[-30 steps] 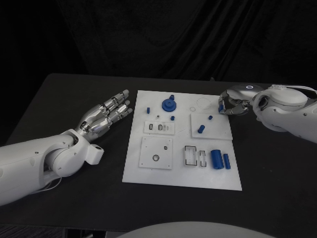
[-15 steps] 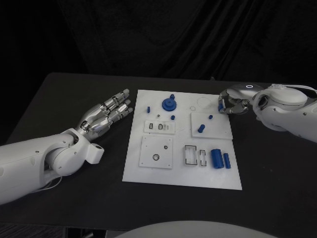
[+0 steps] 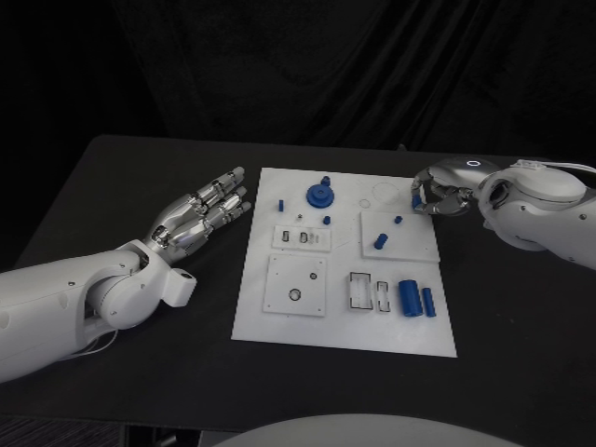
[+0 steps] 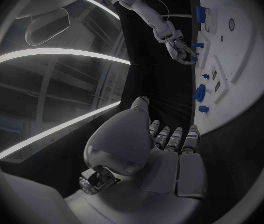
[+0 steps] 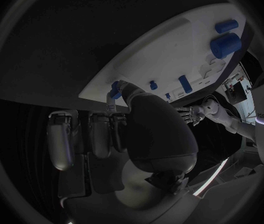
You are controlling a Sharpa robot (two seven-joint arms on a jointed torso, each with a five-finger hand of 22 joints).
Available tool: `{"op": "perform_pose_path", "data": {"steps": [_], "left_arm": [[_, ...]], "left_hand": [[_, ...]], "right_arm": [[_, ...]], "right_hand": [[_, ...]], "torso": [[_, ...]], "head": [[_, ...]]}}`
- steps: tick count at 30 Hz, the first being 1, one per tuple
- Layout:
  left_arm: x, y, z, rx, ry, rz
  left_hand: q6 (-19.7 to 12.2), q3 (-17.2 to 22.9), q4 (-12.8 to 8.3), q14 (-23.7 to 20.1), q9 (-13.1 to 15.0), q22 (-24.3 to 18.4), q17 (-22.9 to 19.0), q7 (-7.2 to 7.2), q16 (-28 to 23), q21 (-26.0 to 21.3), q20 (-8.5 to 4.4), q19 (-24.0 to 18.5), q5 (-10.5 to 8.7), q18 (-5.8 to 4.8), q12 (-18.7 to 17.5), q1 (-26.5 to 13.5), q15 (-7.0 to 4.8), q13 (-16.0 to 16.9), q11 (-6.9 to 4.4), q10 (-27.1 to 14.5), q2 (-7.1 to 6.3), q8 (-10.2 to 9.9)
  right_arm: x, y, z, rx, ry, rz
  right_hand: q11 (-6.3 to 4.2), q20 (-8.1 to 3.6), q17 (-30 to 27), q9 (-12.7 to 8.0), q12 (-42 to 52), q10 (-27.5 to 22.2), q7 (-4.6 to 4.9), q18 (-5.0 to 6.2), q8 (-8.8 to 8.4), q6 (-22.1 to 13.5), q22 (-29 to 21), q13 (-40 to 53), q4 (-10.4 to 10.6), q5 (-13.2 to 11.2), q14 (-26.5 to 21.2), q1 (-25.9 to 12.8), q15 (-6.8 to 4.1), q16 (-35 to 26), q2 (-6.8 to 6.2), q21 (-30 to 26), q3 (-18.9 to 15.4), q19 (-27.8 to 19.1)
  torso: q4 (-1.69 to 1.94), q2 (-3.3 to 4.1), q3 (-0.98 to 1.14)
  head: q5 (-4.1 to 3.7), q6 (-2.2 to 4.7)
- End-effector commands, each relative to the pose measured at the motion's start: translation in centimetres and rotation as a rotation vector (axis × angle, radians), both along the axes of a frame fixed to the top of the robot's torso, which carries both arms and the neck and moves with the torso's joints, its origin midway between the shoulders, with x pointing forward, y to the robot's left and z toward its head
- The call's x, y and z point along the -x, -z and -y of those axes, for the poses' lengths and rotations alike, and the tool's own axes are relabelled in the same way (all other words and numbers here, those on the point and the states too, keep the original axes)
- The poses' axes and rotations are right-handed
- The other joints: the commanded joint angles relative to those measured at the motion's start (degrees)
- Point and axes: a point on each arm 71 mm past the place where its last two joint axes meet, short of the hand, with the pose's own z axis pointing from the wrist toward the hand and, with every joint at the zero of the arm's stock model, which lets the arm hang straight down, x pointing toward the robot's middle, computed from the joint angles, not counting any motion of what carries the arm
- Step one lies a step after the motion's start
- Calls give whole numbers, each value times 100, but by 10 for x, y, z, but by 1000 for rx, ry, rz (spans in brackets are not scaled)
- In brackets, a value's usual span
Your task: Assemble the parts on the task board
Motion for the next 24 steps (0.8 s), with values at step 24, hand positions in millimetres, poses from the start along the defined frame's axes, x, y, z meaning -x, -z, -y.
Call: {"op": "perform_pose_path", "data": {"steps": [24], "left_arm": [[1, -4, 4, 50, 15, 52]], "left_hand": [[-30, 41, -12, -3, 2, 10, -8, 12, -21, 27, 50, -6, 54, 38, -38, 65, 28, -8, 47, 3, 19, 19]], "right_arm": [[42, -24, -135, -169, -372, 121]], "right_hand": [[-22, -39, 1510, -74, 15, 617, -46, -45, 44, 373, 1509, 1509, -297, 34, 597, -25, -23, 17, -103, 15, -14, 584]], "torso": [[6, -4, -12]], "head": [[-52, -41]]}}
